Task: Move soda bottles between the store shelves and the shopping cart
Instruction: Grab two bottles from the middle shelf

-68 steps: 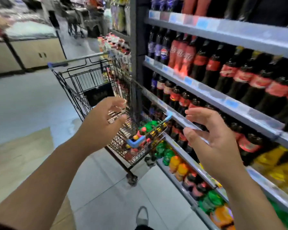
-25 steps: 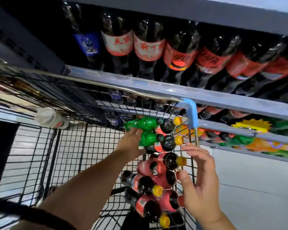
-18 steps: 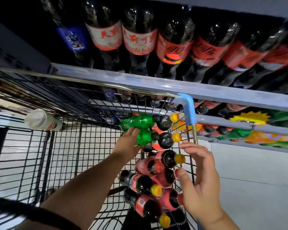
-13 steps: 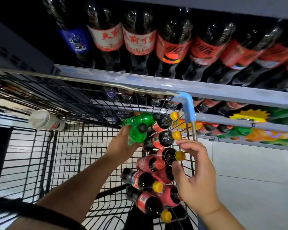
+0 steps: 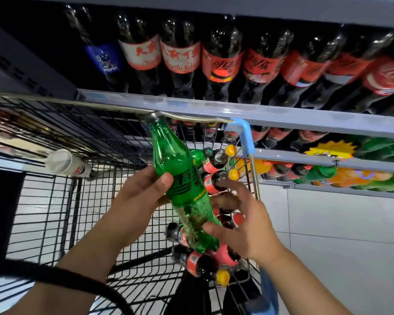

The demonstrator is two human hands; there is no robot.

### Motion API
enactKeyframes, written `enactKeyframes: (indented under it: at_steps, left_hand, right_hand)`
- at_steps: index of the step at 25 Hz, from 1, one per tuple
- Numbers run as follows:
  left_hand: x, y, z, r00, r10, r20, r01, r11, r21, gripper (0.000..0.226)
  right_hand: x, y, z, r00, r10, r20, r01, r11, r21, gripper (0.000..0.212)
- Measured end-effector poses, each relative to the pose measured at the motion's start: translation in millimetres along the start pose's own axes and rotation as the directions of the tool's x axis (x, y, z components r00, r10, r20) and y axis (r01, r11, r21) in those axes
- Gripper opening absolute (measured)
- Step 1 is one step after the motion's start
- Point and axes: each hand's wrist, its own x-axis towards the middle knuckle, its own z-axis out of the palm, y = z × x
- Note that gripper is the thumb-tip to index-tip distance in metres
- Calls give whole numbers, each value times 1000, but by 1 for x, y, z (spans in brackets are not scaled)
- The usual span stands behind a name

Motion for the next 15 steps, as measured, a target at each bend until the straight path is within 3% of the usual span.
enactKeyframes:
  at_steps: [3,6,10,13,15]
  left_hand:
    - [6,-4,3,992,-25,126,36,995,-88,45]
    - [13,-10,15,976,-44,214,86,978,-192,44]
    - [16,-16,35,984,-49,170,74,986,-146,51]
    - [21,-18,36,985,12,171,-5,999,-42,44]
    - [34,-24,23,996,63,62,-66,997,48,36]
  right_hand:
    - [-2,-5,-8,996,-44,82,44,999,0,73]
    - [-3,-2,-9,985,-81,153,71,995,67,75]
    - [-1,2,-10,989,-93,112,85,994,72,61]
    - [-2,2,-10,998,-27,61,24,999,47,53]
    - [-2,0,-8,1000,-26,-17,26,1000,14,53]
